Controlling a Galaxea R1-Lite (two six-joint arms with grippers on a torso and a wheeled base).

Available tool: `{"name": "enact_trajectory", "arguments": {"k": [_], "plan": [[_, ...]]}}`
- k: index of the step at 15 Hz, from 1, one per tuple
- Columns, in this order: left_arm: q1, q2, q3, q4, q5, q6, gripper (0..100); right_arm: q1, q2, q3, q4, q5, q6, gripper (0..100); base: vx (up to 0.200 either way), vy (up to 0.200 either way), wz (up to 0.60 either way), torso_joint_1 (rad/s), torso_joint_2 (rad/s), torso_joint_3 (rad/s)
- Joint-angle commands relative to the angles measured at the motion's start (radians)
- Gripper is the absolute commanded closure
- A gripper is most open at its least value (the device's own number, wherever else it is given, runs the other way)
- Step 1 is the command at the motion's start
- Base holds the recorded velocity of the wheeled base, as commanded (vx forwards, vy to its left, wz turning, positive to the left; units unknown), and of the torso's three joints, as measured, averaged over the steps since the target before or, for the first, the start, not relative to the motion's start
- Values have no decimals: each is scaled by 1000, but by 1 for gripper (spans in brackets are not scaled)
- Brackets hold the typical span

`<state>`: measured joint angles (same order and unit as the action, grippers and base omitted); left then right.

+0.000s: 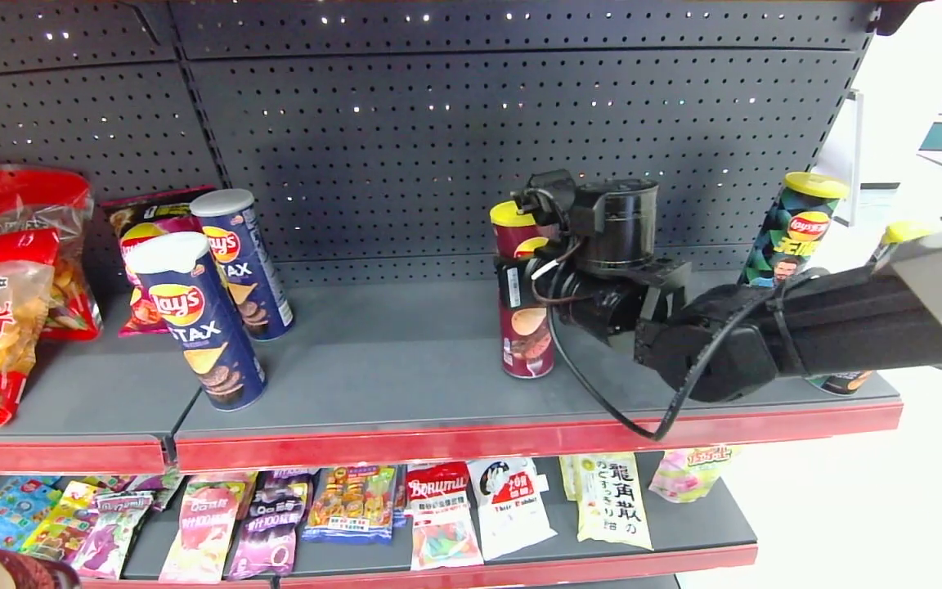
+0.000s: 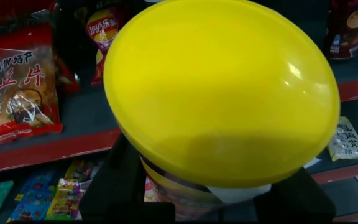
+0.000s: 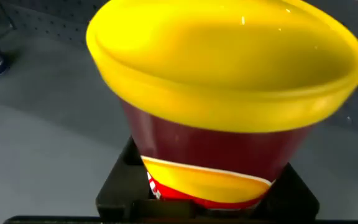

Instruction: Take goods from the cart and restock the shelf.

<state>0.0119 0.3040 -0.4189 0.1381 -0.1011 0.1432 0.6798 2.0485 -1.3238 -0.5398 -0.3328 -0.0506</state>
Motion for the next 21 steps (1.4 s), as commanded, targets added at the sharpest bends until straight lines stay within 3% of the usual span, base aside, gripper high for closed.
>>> {"name": "enact_trajectory", "arguments": {"k": [1, 3, 7, 10, 13, 21], "plan": [[0, 1, -1, 0, 0, -1, 100, 40, -90, 61, -5, -49, 34, 100, 0, 0, 0, 0, 0, 0], [0, -3, -1, 0, 0, -1, 100, 64, -105, 92, -63, -107, 71, 100, 0, 0, 0, 0, 0, 0], [0, -3, -1, 0, 0, -1, 100, 70, -94, 221, -241, -123, 58, 100, 0, 0, 0, 0, 0, 0], [0, 0, -1, 2, 0, -1, 100, 81, -97, 262, -273, -124, 54, 100, 0, 0, 0, 0, 0, 0], [0, 6, -3, 0, 0, 1, 100, 101, -68, 267, -302, -193, 52, 100, 0, 0, 0, 0, 0, 0], [2, 7, -4, 0, 0, 1, 100, 113, -47, 307, -353, -204, 25, 100, 0, 0, 0, 0, 0, 0]]}}
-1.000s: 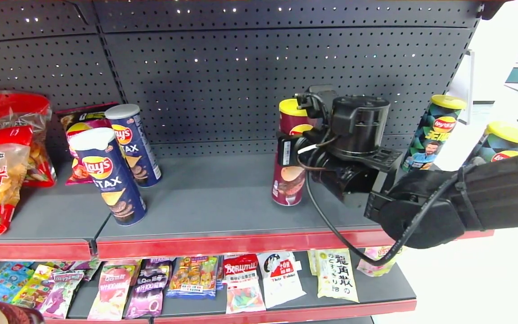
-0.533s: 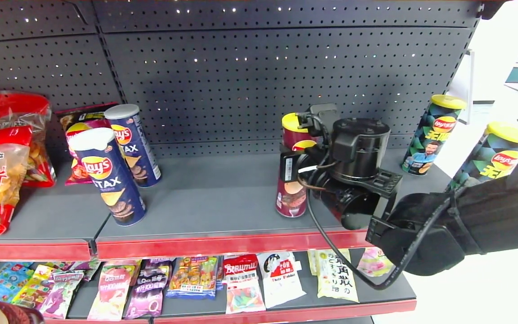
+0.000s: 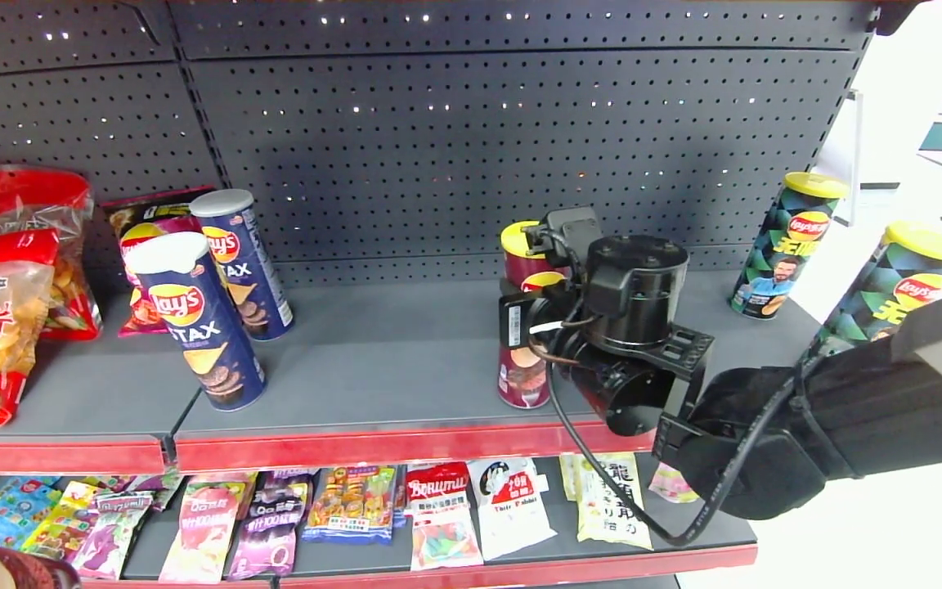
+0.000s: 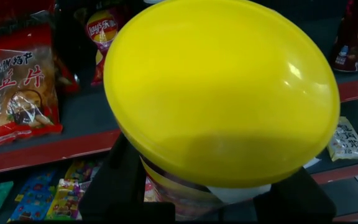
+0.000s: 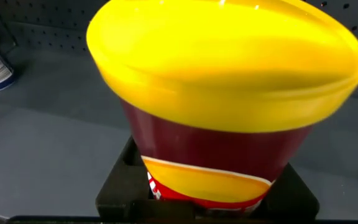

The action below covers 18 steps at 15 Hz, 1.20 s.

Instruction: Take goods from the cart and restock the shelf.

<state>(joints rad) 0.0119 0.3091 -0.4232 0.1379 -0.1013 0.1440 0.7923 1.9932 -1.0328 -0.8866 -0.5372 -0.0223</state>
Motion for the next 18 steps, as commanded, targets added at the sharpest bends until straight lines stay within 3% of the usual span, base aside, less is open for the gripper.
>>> {"name": "enact_trajectory", "arguments": {"k": [1, 18], "plan": [[0, 5, 0, 0, 0, -1, 100, -1, 19, 37, -48, 0, -21, 100, 0, 0, 0, 0, 0, 0], [0, 18, -6, -1, 0, 0, 100, 1, 6, 60, -89, -3, -48, 100, 0, 0, 0, 0, 0, 0]]}}
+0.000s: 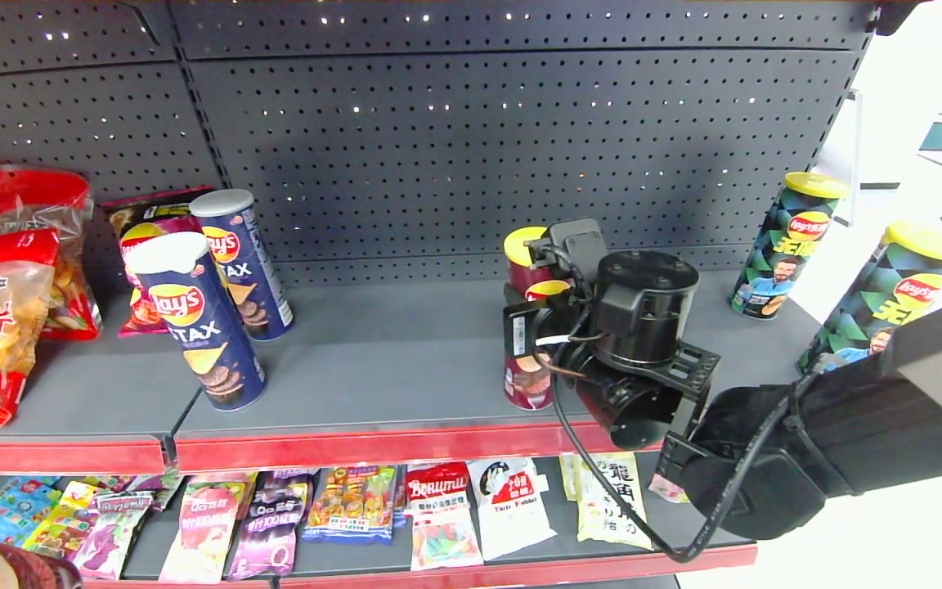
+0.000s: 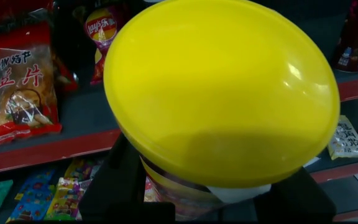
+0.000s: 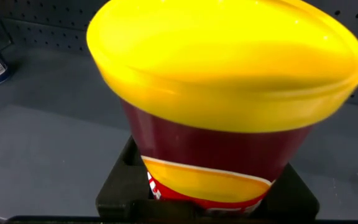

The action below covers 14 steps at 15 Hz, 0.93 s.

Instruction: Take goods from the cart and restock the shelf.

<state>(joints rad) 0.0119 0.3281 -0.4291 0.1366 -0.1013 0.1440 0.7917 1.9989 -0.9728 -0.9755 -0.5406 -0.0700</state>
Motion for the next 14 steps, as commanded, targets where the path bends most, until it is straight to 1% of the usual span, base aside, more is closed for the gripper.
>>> {"name": "enact_trajectory", "arguments": {"k": [1, 3, 4, 9, 11, 12, 13, 14], "plan": [[0, -1, 0, 0, 0, -1, 100, 1, 1, 0, 0, 1, -1, 100, 0, 0, 0, 0, 0, 0], [0, -1, 0, 0, 0, 0, 100, 1, 3, -1, 0, -7, 1, 100, 0, 0, 0, 0, 0, 0], [0, -3, 0, 0, 0, 0, 100, 3, 1, -3, 0, -16, 3, 0, 0, 0, 0, 0, 0, 0], [0, -6, -2, 1, 0, 0, 100, 24, -22, 6, 0, -27, 6, 0, 0, 0, 0, 0, 0, 0], [0, -4, -13, 1, 0, 0, 100, 50, -86, 89, 0, -35, 7, 0, 0, 0, 0, 0, 0, 0], [0, 0, -17, 1, 0, -1, 100, 64, -138, 164, 0, -35, 16, 0, 0, 0, 0, 0, 0, 0], [0, 2, -19, 1, 0, 0, 100, 73, -170, 204, 0, -33, 19, 0, 0, 0, 0, 0, 0, 0], [0, 2, -20, 1, -2, 0, 100, 93, -244, 287, 0, -33, 22, 0, 0, 0, 0, 0, 0, 0]]}}
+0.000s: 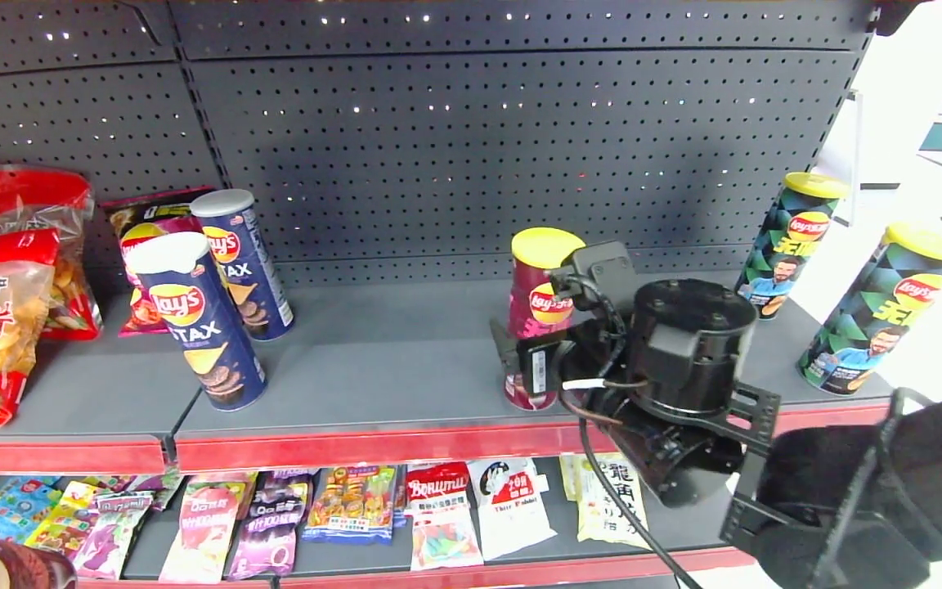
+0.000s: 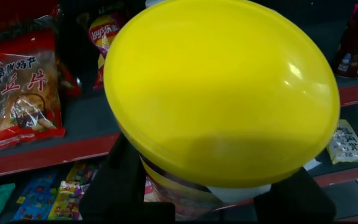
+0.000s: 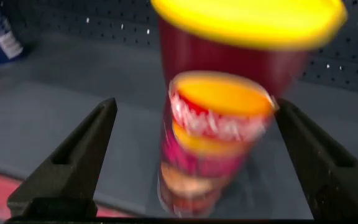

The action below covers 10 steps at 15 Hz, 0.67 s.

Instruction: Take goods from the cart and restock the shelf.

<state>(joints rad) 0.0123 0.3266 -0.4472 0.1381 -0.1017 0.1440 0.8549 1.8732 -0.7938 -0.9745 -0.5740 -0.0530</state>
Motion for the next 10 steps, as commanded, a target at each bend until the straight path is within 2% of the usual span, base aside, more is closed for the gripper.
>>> {"name": "enact_trajectory", "arguments": {"k": [1, 5, 7, 8, 10], "plan": [[0, 3, -2, 0, -1, 0, 100, 38, -157, 137, -1, 0, 7, 0, 0, 0, 0, 0, 0, 0], [0, 5, -1, 2, -1, 0, 100, 118, -430, 272, 0, 2, 32, 0, 0, 0, 0, 0, 0, 0], [0, 8, -1, 2, -3, 11, 100, 84, -542, 309, 10, 10, 2, 0, 0, 0, 0, 0, 0, 0], [0, 12, -1, 2, -7, 12, 100, -48, -589, 306, 11, 34, -80, 0, 0, 0, 0, 0, 0, 0], [0, 22, -5, -2, -9, 12, 100, -350, -608, 294, 10, 235, -139, 0, 0, 0, 0, 0, 0, 0]]}}
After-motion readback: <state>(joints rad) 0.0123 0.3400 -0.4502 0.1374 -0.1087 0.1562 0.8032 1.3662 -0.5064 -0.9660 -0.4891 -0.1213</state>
